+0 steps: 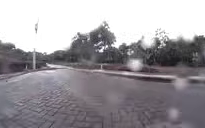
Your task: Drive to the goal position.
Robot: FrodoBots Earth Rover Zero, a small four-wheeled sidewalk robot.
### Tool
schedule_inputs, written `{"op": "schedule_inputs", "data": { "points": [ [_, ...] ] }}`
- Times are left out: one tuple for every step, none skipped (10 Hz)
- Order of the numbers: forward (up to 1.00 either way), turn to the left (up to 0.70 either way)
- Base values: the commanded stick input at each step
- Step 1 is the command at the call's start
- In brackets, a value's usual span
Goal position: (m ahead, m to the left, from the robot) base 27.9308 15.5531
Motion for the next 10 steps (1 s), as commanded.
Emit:
{"op": "schedule_inputs", "data": {
  "points": [
    [0.85, 0.00],
    [0.85, 0.00],
    [0.85, 0.00],
    [0.85, 0.00],
    [0.85, 0.00],
    [0.85, 0.24],
    [0.85, 0.27],
    [0.85, 0.27],
    [0.85, 0.03],
    [0.85, 0.00]
  ]
}}
